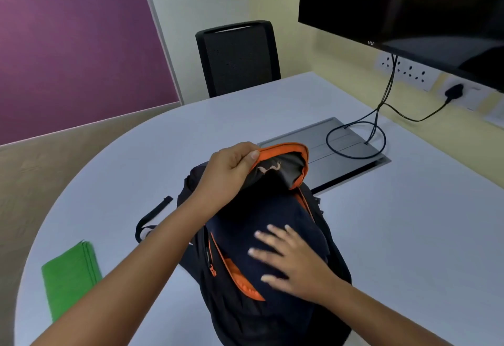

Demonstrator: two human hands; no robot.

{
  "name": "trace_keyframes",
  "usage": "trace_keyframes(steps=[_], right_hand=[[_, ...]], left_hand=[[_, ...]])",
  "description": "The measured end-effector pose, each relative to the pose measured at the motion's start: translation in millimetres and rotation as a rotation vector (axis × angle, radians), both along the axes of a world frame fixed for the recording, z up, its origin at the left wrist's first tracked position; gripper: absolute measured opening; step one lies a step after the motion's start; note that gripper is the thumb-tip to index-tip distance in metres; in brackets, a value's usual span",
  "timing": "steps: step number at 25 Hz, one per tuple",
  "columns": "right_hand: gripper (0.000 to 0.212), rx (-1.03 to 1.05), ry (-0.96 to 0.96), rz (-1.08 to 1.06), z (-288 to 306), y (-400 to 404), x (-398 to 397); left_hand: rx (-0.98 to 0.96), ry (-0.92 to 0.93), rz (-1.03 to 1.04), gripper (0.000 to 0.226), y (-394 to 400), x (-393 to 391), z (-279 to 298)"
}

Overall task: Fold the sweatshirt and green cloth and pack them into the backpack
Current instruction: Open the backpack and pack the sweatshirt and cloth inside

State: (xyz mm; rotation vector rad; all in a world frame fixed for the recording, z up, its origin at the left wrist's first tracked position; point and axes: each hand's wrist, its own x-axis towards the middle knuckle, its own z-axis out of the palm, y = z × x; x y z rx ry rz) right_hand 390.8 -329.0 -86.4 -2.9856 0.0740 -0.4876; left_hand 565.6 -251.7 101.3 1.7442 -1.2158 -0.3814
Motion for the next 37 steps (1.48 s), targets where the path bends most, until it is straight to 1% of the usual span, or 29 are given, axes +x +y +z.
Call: trace_keyframes(steps=[1, 2, 3, 6, 7, 9, 11, 12, 15, 17, 19, 21, 23, 25, 27, 28, 29, 30, 32, 33, 34, 35, 37], right_hand=[[0.054, -0.096, 0.043, 0.078, -5, 10, 11], [0.056, -0.138, 0.138, 0.076, -14, 15, 24], [0.059, -0.156, 0.234, 0.018, -16, 19, 40], [0.067, -0.089, 0.330, -0.180, -15, 11, 90], [0.067, -0.033, 0.396, -0.235, -12, 6, 106], [0.069, 0.023, 0.466, -0.299, -7, -2, 133], [0.069, 0.022, 0.487, -0.301, 1, -6, 150], [0.068, 0.039, 0.492, -0.264, 4, -7, 149], [0.067, 0.078, 0.413, -0.145, 0, -9, 107], [0.083, -0.051, 0.344, -0.149, -14, -12, 56], [0.104, -0.138, 0.440, -0.222, -26, -12, 14], [0.119, -0.135, 0.514, -0.293, -30, -14, 6], [0.128, -0.110, 0.514, -0.299, -27, -22, 22], [0.127, -0.091, 0.481, -0.263, -25, -31, 46], [0.125, -0.061, 0.511, -0.260, -24, -38, 69], [0.121, -0.057, 0.556, -0.270, -20, -41, 79], [0.114, -0.049, 0.602, -0.280, -15, -42, 88], [0.102, -0.040, 0.614, -0.279, -12, -44, 95], [0.073, 0.044, 0.541, -0.279, -6, -45, 107], [0.065, 0.079, 0.509, -0.285, -6, -45, 112], [0.064, 0.075, 0.495, -0.295, -6, -48, 119], [0.069, 0.046, 0.504, -0.302, -9, -50, 124], [0.093, 0.014, 0.558, -0.300, -14, -53, 129]], left_hand=[[0.000, -0.004, -0.031, 0.021, 0, -6, 1], [0.003, -0.003, -0.045, 0.021, 2, -11, 2], [-0.007, 0.021, -0.037, 0.021, 5, -15, 3], [-0.113, 0.177, 0.056, 0.025, 24, -22, 11], [-0.137, 0.205, 0.071, 0.025, 30, -24, 14], [-0.142, 0.238, 0.079, 0.024, 39, -28, 17], [-0.164, 0.305, 0.146, 0.027, 40, -21, 18], [-0.167, 0.316, 0.186, 0.028, 37, -14, 18], [-0.105, 0.208, 0.208, 0.028, 25, 6, 13], [-0.111, 0.218, 0.222, 0.027, 16, 15, 11], [-0.140, 0.257, 0.234, 0.028, 8, 19, 14], [-0.128, 0.235, 0.181, 0.029, -1, 16, 17], [-0.074, 0.204, 0.119, 0.029, -7, 7, 17], [-0.017, 0.192, 0.042, 0.028, -6, -2, 15], [0.030, 0.149, -0.051, 0.028, 3, -12, 14], [0.054, 0.111, -0.089, 0.030, 7, -18, 15], [0.078, 0.081, -0.128, 0.033, 10, -23, 16], [0.102, 0.068, -0.165, 0.036, 12, -29, 18], [0.138, 0.087, -0.214, 0.038, 13, -34, 18], [0.146, 0.100, -0.218, 0.037, 12, -32, 18], [0.139, 0.112, -0.208, 0.036, 10, -26, 17], [0.117, 0.136, -0.183, 0.034, 8, -17, 13], [0.051, 0.243, -0.068, 0.026, 3, 7, 1]])
